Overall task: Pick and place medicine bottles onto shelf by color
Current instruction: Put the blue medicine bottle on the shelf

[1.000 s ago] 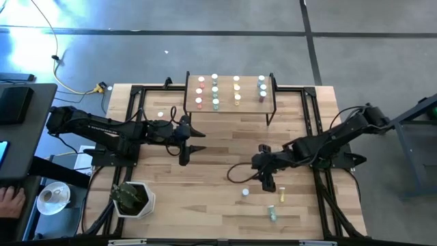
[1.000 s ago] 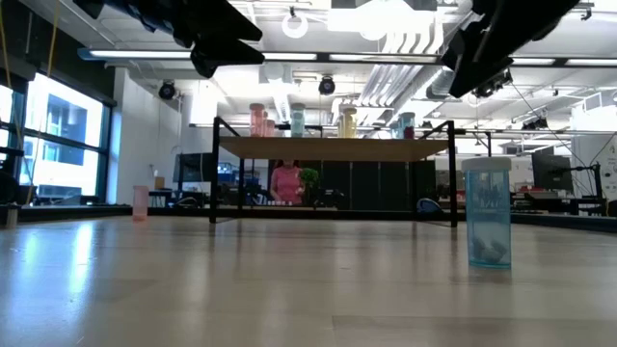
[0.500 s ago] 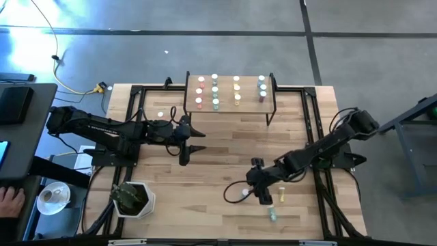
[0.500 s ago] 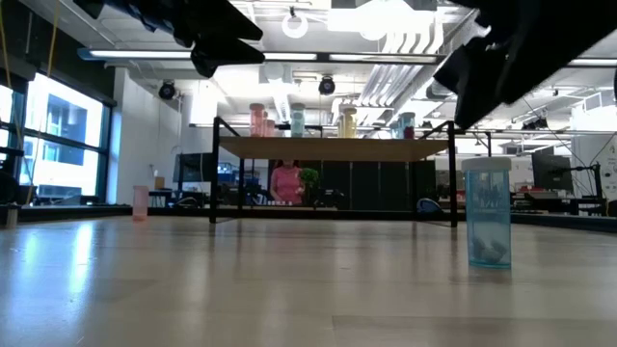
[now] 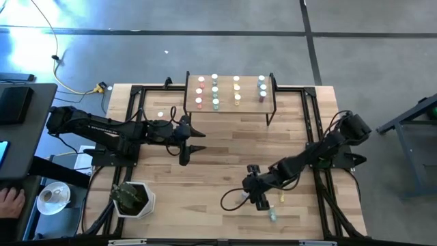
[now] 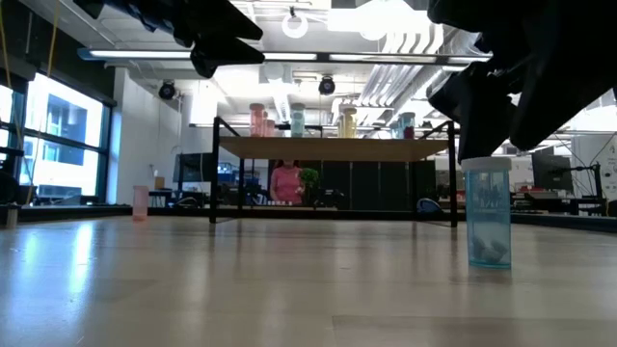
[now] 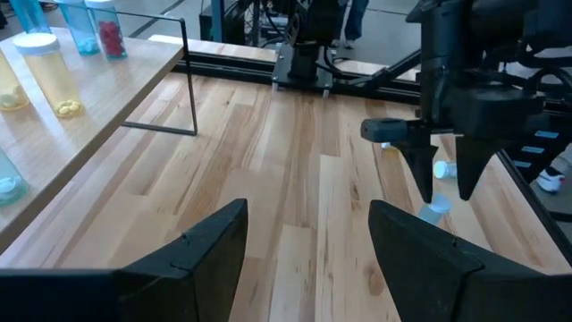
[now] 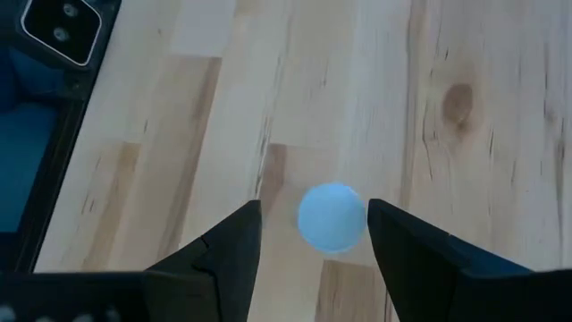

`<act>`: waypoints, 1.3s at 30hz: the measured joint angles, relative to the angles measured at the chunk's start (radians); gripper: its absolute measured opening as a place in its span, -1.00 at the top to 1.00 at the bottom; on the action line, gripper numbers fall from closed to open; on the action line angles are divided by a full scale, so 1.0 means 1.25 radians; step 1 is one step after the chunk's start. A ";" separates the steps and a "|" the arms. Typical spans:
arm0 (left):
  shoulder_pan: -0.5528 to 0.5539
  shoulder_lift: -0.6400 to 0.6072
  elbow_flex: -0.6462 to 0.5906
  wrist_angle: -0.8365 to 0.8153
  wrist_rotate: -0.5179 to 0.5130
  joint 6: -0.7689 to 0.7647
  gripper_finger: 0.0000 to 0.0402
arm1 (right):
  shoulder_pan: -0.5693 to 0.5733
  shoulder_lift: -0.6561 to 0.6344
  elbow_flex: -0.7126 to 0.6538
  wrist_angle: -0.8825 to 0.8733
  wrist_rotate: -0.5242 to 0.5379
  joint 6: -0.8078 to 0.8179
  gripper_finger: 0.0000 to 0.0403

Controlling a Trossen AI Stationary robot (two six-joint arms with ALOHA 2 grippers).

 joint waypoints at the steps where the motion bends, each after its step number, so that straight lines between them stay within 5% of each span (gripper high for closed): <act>1: 0.000 0.000 0.000 0.000 0.000 0.000 -0.12 | 0.000 0.002 0.000 -0.001 0.001 0.000 0.02; 30: 0.000 0.000 0.000 0.000 0.002 -0.016 -0.12 | 0.003 0.048 0.000 0.044 0.003 -0.013 0.02; 39: 0.000 0.000 0.000 0.000 0.002 -0.028 -0.12 | 0.003 0.048 0.000 0.043 0.003 -0.013 0.33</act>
